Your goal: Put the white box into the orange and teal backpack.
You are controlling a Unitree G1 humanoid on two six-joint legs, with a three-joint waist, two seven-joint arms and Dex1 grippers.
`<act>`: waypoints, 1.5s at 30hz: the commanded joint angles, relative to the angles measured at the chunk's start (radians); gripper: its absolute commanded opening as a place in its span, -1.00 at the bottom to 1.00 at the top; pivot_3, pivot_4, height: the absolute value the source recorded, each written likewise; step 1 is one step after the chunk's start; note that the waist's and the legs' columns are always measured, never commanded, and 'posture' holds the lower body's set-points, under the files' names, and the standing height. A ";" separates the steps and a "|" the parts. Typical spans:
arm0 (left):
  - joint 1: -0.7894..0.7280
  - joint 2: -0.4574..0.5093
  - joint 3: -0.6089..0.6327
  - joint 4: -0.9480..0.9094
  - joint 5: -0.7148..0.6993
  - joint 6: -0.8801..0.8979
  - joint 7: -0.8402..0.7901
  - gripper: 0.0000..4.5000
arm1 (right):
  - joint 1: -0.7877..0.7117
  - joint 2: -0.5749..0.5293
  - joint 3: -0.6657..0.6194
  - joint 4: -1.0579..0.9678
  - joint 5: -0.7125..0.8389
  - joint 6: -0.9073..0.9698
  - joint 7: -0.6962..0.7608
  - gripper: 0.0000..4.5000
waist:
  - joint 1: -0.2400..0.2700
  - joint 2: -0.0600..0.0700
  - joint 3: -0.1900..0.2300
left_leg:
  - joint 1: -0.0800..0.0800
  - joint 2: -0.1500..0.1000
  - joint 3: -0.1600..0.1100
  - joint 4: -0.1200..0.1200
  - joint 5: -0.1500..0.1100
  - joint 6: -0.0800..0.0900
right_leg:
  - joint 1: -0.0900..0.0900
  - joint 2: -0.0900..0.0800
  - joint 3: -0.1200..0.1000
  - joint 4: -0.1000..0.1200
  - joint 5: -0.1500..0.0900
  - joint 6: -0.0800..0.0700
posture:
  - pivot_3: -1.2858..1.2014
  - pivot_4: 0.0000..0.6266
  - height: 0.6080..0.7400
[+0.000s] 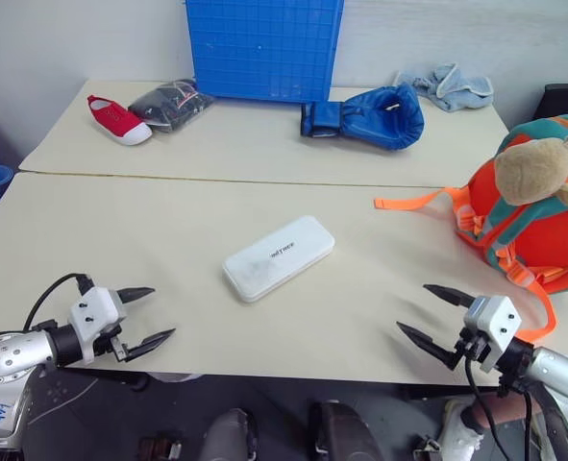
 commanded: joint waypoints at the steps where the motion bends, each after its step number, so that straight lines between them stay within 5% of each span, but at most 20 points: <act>1: 0.000 -0.001 0.048 -0.033 -0.058 0.030 0.005 1.00 | -0.025 -0.030 -0.015 -0.031 0.032 0.047 0.010 0.99 | 0.001 0.000 0.000 | 0.000 0.000 0.000 0.000 0.000 0.000 | 0.000 0.000 0.000 0.000 0.000 0.000 | 0.03 -0.52 1.00; 6: 0.005 0.002 0.047 -0.098 -0.116 0.147 0.015 1.00 | -0.132 -0.034 0.062 -0.093 0.042 0.177 -0.006 0.99 | -0.002 0.000 0.000 | 0.000 0.000 0.000 0.000 0.000 0.000 | 0.000 0.000 0.000 0.000 0.000 0.000 | 0.03 -0.52 1.00; 9: -0.041 -0.030 0.029 -0.124 -0.027 0.199 0.166 0.92 | -0.280 -0.031 0.145 -0.125 -0.010 0.349 -0.105 0.72 | -0.003 0.001 0.000 | 0.000 0.000 0.000 0.000 0.000 0.000 | 0.000 0.000 0.000 0.001 0.000 0.000 | 0.03 -0.52 1.00; 21: -0.126 -0.252 -0.060 -0.365 -0.067 0.616 0.499 -0.62 | -0.674 0.105 0.413 0.024 -0.297 0.591 -0.390 -1.00 | 0.001 -0.001 0.000 | -0.005 -0.001 -0.001 0.006 0.003 -0.004 | -0.003 0.000 -0.002 0.003 0.000 0.000 | 0.03 -0.52 1.00; 24: -0.156 -0.274 -0.089 -0.393 -0.086 0.682 0.519 -1.00 | -0.738 0.171 0.426 0.095 -0.295 0.646 -0.399 -1.00 | -0.002 -0.001 0.000 | -0.005 0.000 -0.001 0.008 0.003 -0.004 | -0.003 0.001 -0.001 0.006 0.000 0.000 | 0.03 -0.52 1.00; 32: -0.301 -0.298 -0.177 -0.365 -0.110 0.855 0.553 -1.00 | -0.895 0.334 0.426 0.376 -0.308 0.614 -0.432 -1.00 | -0.002 -0.001 0.000 | -0.006 0.000 0.000 0.010 0.003 -0.005 | -0.003 0.002 -0.001 0.007 0.000 0.000 | 0.03 -0.52 1.00; 45: -0.308 -0.244 -0.164 -0.377 -0.167 0.962 0.490 -1.00 | -0.872 0.285 0.420 0.410 -0.314 0.545 -0.286 -1.00 | -0.003 -0.001 0.000 | -0.011 0.001 -0.002 0.015 0.002 -0.004 | -0.005 0.002 -0.002 0.011 0.000 0.000 | 0.03 -0.52 1.00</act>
